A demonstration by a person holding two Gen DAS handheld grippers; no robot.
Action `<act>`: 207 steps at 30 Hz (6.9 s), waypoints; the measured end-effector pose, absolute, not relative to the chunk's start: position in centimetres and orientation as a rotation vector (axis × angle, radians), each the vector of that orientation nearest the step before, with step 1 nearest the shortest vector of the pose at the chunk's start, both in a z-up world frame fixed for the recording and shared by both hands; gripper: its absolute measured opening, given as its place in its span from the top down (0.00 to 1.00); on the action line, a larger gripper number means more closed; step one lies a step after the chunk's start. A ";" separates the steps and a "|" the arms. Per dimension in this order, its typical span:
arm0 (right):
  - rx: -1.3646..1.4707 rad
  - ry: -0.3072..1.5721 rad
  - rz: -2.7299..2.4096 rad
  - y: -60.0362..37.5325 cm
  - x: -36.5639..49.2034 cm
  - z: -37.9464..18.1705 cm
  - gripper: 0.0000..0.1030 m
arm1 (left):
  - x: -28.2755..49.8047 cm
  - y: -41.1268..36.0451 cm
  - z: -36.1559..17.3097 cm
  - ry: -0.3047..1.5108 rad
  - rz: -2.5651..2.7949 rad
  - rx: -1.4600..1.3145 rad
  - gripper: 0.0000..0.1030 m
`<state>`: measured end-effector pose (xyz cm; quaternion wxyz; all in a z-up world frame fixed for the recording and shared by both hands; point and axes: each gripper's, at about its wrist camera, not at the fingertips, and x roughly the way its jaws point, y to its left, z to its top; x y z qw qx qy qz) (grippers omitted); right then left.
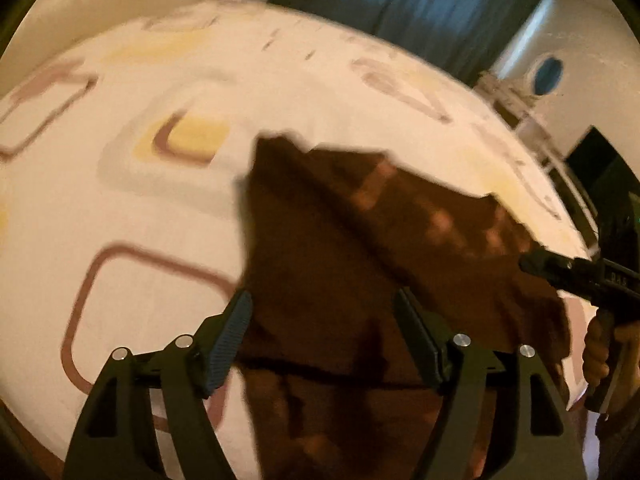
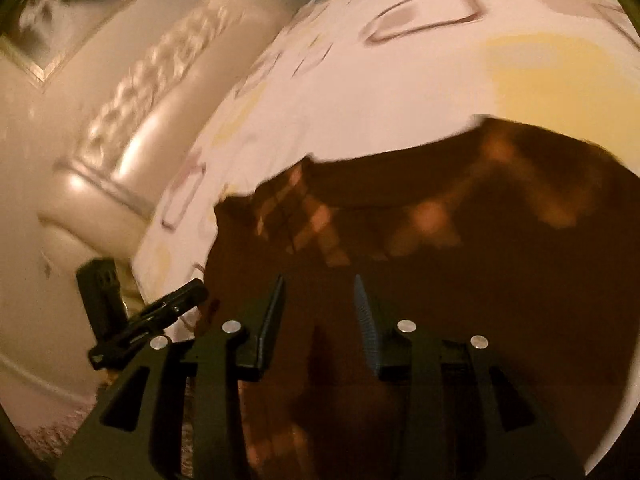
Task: Fold small clothes
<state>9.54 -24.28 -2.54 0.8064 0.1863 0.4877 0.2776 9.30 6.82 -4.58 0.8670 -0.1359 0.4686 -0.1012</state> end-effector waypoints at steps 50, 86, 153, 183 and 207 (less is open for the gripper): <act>0.752 0.822 0.149 -43.9 10.6 -6.8 0.35 | 19.5 11.0 -6.6 0.964 -0.368 -0.376 0.78; 0.843 0.793 0.175 -45.3 8.9 -9.6 0.78 | 18.9 12.0 -6.4 1.008 -0.311 -0.427 0.83; 0.712 1.158 0.767 -37.6 -10.0 -9.8 0.95 | -1.6 9.4 -8.4 1.217 -0.605 -0.402 0.97; 1.053 0.914 0.536 -44.0 -0.1 -9.9 0.83 | 11.6 11.4 -6.2 1.034 -0.505 -0.599 0.92; 0.858 1.126 0.662 -43.4 -11.9 -10.8 0.42 | -0.7 13.4 -9.0 1.199 -0.598 -0.541 0.48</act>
